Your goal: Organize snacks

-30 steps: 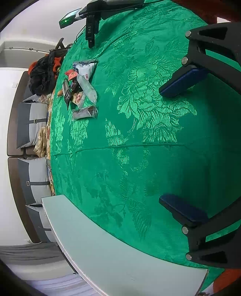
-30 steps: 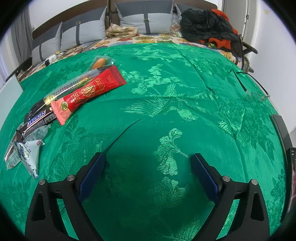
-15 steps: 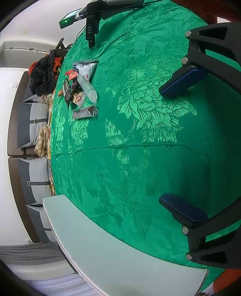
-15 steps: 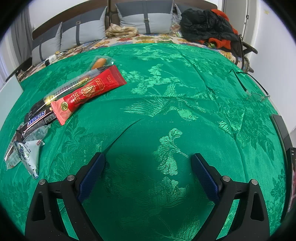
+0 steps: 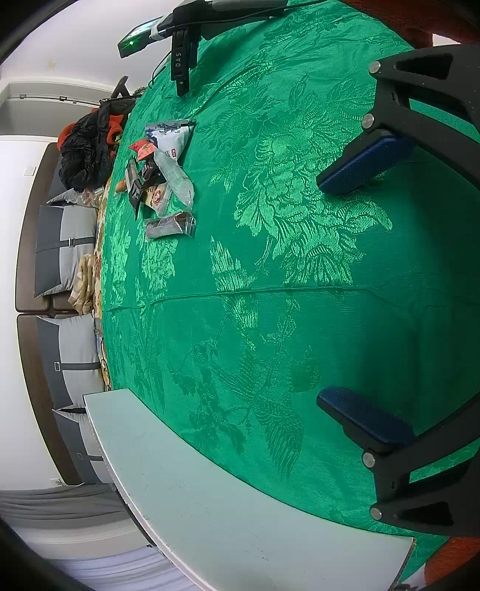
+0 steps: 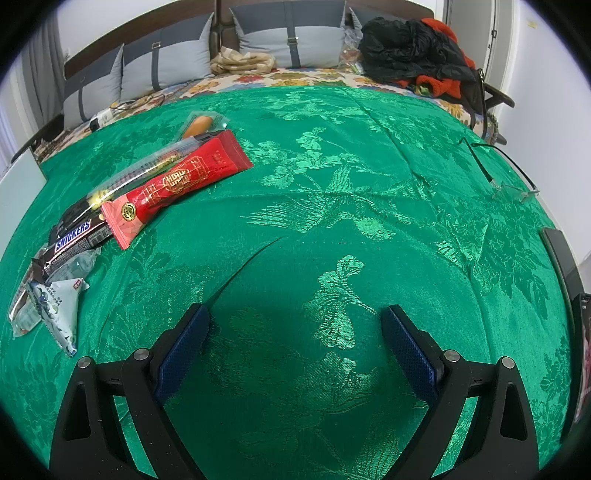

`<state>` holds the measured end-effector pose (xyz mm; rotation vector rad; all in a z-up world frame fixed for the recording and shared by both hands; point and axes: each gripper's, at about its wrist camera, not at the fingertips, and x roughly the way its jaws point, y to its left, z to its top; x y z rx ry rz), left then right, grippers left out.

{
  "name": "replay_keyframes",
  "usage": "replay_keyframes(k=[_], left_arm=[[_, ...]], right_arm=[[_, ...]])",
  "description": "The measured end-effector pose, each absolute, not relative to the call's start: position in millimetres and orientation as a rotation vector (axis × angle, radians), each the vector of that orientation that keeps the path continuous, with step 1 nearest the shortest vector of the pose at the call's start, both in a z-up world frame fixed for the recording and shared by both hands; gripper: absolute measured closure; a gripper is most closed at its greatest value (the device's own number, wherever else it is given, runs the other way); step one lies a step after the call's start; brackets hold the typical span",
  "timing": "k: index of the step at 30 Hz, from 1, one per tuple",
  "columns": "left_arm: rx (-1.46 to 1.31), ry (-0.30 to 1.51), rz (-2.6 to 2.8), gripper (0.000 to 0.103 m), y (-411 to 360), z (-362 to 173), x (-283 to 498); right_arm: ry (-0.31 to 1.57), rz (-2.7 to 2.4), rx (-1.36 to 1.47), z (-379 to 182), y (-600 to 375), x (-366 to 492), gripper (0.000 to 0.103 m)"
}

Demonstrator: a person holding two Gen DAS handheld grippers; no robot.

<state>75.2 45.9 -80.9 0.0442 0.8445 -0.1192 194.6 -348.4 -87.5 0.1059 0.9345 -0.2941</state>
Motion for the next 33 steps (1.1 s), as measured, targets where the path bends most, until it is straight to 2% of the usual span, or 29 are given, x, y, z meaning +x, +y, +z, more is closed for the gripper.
replay_keyframes(k=[33], left_arm=[[0.041,0.83,-0.112,0.0,45.2,-79.9,75.9]], right_arm=[[0.935,-0.295,0.106,-87.0,-347.7,194.8,0.006]])
